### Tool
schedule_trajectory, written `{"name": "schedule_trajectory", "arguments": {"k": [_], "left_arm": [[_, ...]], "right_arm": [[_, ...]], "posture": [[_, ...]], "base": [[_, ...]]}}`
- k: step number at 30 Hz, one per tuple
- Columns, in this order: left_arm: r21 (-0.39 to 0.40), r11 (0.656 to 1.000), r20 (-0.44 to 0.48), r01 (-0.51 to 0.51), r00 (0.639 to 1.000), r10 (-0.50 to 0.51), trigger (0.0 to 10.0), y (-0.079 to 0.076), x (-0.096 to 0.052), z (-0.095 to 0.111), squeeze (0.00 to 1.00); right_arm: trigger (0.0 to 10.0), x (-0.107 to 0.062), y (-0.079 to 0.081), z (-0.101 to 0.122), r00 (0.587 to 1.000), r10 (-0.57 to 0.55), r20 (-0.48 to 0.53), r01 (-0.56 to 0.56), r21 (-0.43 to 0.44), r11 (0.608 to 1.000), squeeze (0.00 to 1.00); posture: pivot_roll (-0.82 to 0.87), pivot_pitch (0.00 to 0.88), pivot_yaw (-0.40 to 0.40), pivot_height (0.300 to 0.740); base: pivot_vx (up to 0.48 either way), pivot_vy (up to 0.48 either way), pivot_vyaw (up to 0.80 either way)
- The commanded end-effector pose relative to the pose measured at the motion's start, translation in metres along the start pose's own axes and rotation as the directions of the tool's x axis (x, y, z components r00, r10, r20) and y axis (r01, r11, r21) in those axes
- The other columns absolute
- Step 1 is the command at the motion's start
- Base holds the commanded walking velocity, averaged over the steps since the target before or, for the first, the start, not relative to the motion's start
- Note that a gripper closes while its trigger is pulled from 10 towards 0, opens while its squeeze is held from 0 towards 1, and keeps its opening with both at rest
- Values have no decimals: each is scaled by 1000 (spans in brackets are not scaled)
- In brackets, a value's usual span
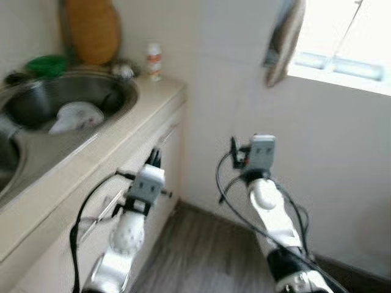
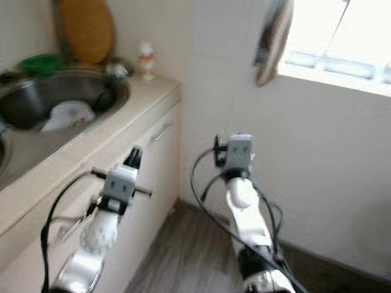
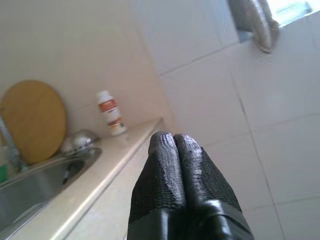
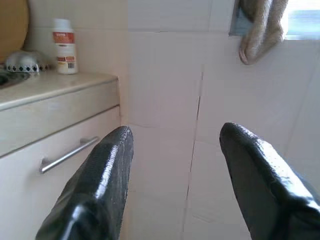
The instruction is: Kitchen organization
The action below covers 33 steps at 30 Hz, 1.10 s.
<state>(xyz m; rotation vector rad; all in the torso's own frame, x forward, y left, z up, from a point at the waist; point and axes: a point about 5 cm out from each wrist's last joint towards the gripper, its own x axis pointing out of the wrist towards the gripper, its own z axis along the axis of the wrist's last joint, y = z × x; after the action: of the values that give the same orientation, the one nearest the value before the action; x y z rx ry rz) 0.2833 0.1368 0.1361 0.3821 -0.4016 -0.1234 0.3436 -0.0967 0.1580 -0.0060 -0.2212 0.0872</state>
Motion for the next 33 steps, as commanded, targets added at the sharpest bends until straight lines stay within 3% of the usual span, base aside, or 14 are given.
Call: {"name": "schedule_trajectory", "arguments": {"k": [1,12,25,30,31,33], "left_arm": [[-10,1000,-2,23,1000,-23,10000,-6,0,0,0],[-17,998,-23,56,998,-57,10000,-10,-4,-4,0],[-33,995,-90,98,991,-100,10000,-16,-19,-18,0],[-39,993,-111,112,987,-116,10000,-19,-25,-22,0],[-41,992,-125,118,985,-122,10000,-21,-28,-24,0],[-42,992,-130,120,984,-124,10000,-21,-30,-26,0]], "right_arm": [[10000,-2,-10,-1,1000,-21,-6,21,-20,1000,0],[10000,-7,-10,-7,1000,-11,-26,10,-34,999,0],[10000,-22,-12,-34,986,33,-160,-54,-128,990,0],[10000,-30,-17,-46,975,30,-222,-66,-158,985,0],[10000,-39,-24,-58,960,5,-281,-59,-184,981,0],[10000,-45,-27,-65,951,-5,-310,-59,-197,979,0]], "posture": [[-39,0,1,740],[-43,0,-1,740],[-48,0,-3,740],[-48,0,-4,740],[-50,0,-5,740],[-52,0,-4,740]], "base": [[0,0,-800],[0,0,-800],[0,0,0],[-295,0,0],[-300,0,0],[-302,0,0]]}}
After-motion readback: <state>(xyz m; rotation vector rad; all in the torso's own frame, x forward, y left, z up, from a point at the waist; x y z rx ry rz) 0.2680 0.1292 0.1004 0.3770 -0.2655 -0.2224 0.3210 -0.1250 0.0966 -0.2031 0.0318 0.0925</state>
